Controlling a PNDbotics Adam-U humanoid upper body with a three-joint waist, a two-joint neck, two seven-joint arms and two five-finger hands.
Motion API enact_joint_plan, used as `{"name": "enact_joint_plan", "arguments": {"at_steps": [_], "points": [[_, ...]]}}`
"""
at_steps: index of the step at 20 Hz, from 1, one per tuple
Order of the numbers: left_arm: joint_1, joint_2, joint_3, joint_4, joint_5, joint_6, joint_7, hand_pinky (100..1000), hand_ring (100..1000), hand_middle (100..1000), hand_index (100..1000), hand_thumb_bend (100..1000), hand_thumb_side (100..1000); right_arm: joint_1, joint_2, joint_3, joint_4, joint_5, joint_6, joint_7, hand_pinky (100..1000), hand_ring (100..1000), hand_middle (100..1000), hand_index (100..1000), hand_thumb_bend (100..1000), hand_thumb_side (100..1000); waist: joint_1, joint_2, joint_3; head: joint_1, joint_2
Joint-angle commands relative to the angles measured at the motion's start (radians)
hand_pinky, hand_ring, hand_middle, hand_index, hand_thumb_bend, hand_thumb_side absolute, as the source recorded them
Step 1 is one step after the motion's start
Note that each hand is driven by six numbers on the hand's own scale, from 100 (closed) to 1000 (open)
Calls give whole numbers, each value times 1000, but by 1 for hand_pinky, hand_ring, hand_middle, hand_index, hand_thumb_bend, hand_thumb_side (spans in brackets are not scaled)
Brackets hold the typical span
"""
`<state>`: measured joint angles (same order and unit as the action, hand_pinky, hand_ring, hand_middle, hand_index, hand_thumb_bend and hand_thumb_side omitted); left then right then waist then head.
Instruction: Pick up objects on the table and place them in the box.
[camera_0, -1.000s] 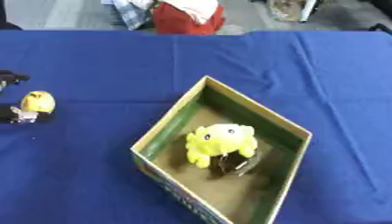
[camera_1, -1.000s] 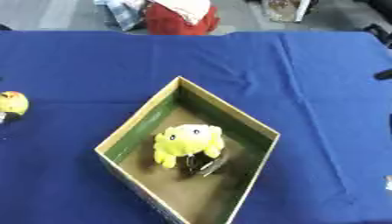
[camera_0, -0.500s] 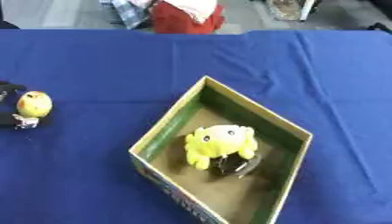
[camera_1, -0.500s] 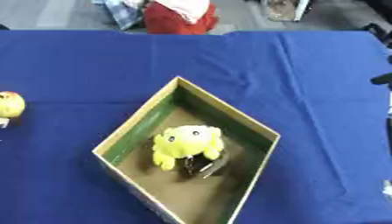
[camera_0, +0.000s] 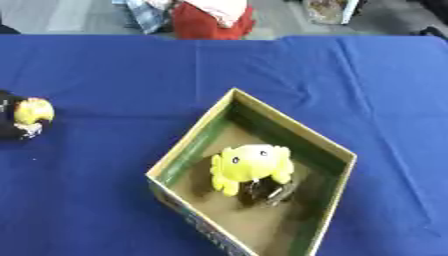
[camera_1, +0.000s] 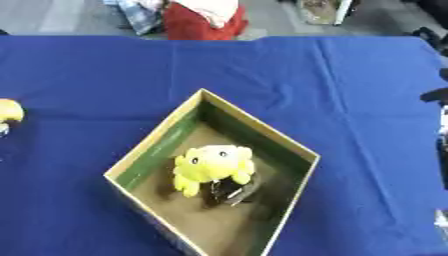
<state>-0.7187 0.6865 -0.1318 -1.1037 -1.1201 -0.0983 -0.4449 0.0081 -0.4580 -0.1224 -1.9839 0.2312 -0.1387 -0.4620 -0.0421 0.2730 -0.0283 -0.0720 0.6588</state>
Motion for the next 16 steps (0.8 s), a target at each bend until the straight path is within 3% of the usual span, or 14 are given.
{"name": "enact_joint_plan", "arguments": {"at_steps": [1, 4, 5, 6, 7, 11, 13, 16], "points": [[-2, 5, 0, 8, 48, -3, -20, 735, 767, 710, 806, 173, 1000, -5, -10, -4, -16, 11, 6, 0, 892, 909, 544, 830, 100, 976, 0, -9, 0, 1, -8], [1, 7, -2, -8, 94, -5, -33, 717, 753, 696, 795, 100, 935, -3, -8, -3, -16, 13, 9, 2, 893, 910, 544, 831, 100, 976, 0, -9, 0, -1, -8], [1, 8, -3, -20, 105, -3, -33, 707, 746, 690, 795, 100, 784, -3, -7, -3, -16, 14, 10, 3, 893, 910, 544, 832, 100, 977, 1, -10, 0, -1, -7], [2, 10, -4, -32, 115, 0, -32, 704, 744, 692, 798, 100, 776, -3, -6, -3, -16, 14, 10, 4, 893, 910, 544, 832, 100, 971, 1, -10, 1, -2, -7], [2, 11, -5, -44, 122, 4, -31, 701, 743, 692, 802, 100, 615, -3, -5, -2, -16, 14, 11, 5, 893, 910, 544, 833, 100, 978, 1, -10, 1, -2, -7], [-2, 17, -6, -81, 117, 17, -26, 706, 747, 705, 821, 100, 324, -2, -5, -1, -16, 14, 10, 10, 894, 910, 545, 833, 100, 981, 2, -12, 2, -2, -8], [-5, 22, -5, -97, 107, 17, -24, 706, 747, 706, 824, 100, 254, -1, -5, -2, -16, 14, 10, 13, 894, 911, 539, 834, 100, 984, 2, -13, 3, -3, -8], [-10, 26, -2, -121, 98, 13, -14, 702, 745, 710, 825, 100, 248, -1, -5, -2, -16, 12, 11, 16, 894, 911, 535, 836, 100, 987, 4, -15, 6, -4, -7]]}}
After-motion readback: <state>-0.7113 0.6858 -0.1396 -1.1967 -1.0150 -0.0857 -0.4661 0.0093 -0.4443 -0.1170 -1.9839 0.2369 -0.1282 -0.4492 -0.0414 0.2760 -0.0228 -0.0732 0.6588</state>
